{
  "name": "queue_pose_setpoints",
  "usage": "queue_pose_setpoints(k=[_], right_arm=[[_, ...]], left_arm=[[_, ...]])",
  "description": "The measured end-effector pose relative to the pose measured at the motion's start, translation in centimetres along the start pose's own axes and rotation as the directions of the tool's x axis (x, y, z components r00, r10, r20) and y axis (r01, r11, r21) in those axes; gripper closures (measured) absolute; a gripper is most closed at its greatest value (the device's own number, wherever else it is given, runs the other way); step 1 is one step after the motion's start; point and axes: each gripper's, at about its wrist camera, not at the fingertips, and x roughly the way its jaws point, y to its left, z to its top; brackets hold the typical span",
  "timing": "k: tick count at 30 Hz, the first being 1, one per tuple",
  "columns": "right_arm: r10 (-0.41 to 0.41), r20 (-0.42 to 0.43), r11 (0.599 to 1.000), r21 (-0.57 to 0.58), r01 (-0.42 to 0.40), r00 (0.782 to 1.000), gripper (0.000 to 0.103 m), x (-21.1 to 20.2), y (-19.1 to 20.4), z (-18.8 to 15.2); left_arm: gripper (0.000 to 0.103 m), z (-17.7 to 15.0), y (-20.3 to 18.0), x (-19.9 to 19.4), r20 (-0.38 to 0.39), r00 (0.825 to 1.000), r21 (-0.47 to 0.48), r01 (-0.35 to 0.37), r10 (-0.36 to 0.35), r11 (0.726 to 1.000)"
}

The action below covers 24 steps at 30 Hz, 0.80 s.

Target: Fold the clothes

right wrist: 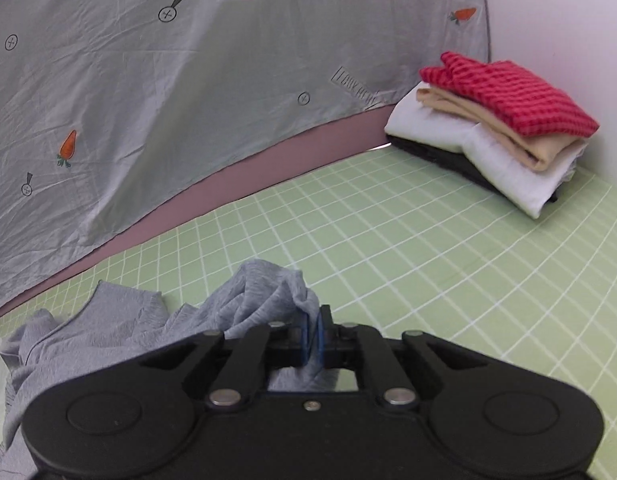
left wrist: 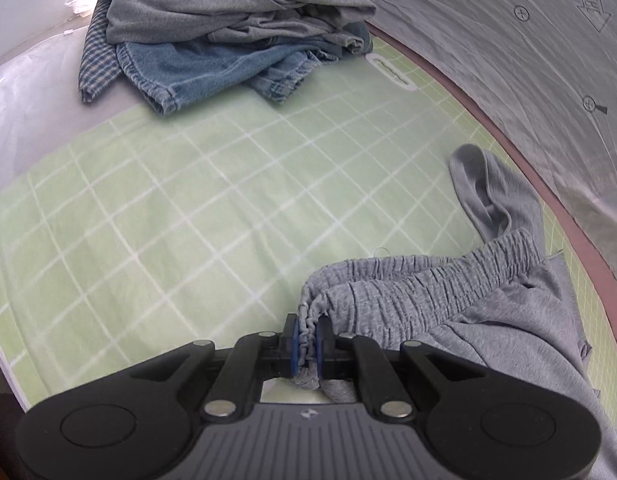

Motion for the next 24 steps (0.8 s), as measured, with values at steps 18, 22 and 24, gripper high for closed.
queue_pose_setpoints(k=[18,22,24], right_arm=[[0.171,-0.215,0.974,-0.111,-0.198,0.961,0.038,7.1,-0.6,1.4],[0.214,-0.308,0.946,-0.17,-0.275,0.927,0.033,11.1,2.9,0.8],[0.195,-0.317,0.94,-0.211,-0.269,0.928,0.033,12.3,4.3,0.4]], left_arm=[[0.039,1.0,-8.1,-3.0,0.126,0.992,0.214,-0.007,-0.02,0.977],[0.032,2.6,-11.1,1.2,0.033,0.997,0.265,0.06,-0.071,0.962],[0.032,3.2,-12.7,3.7,-0.025,0.998,0.281,0.067,-0.063,0.957]])
